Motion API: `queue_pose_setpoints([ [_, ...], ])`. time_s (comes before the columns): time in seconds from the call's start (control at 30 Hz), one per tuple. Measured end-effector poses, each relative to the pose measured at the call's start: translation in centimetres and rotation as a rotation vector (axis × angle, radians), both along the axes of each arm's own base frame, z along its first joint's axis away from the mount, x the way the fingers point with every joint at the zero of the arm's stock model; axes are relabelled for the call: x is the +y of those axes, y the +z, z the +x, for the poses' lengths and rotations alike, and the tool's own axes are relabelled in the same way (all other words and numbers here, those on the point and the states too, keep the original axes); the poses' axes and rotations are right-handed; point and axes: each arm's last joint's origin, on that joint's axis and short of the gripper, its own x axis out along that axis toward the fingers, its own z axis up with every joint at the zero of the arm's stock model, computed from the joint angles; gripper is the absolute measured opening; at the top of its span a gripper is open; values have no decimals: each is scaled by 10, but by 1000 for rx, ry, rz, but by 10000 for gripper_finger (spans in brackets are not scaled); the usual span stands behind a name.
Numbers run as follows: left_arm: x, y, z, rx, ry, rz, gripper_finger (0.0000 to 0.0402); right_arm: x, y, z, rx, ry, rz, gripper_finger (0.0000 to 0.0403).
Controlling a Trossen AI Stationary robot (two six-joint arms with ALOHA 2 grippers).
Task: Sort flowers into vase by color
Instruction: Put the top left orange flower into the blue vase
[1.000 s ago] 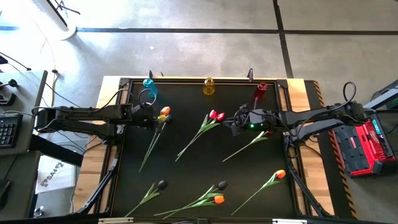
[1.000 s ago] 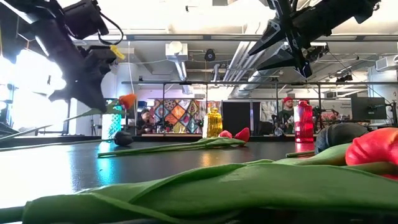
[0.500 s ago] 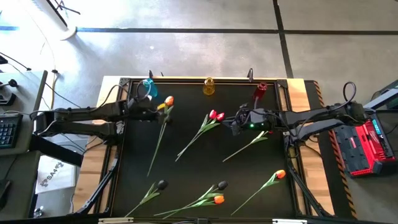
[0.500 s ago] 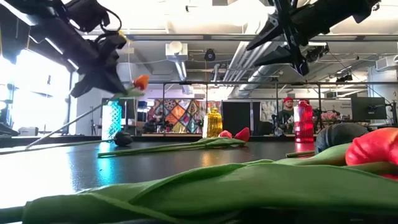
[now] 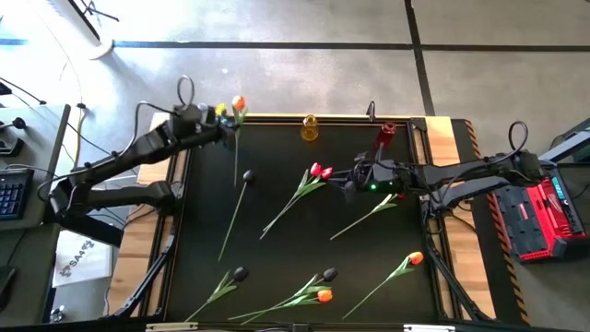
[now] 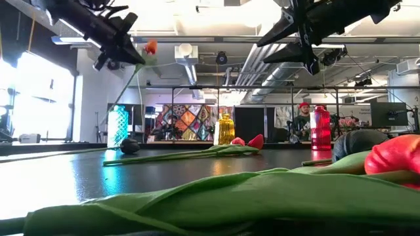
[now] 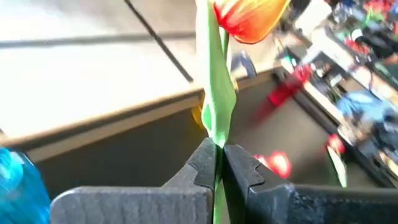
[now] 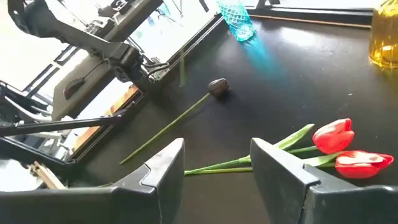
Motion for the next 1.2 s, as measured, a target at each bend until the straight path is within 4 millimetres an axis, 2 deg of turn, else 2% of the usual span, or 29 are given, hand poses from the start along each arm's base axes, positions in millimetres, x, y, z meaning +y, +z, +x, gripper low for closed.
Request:
queue_pose_setpoints([
  [0.4,40,43,-22,-82,84,304,0,-3,-2,-2,-9,-134,50,171],
  [0.67,71,58,-29,-33,135,375,0,-4,2,-1,-45,-170,37,171],
  [0.87,72,74,-43,-14,181,457,0,-4,2,-1,-45,-172,36,171],
  [1.03,70,76,-53,24,205,493,0,-5,2,-1,-47,-216,17,171],
  [1.2,73,60,-55,48,216,465,0,-9,2,-1,-45,-233,8,171],
])
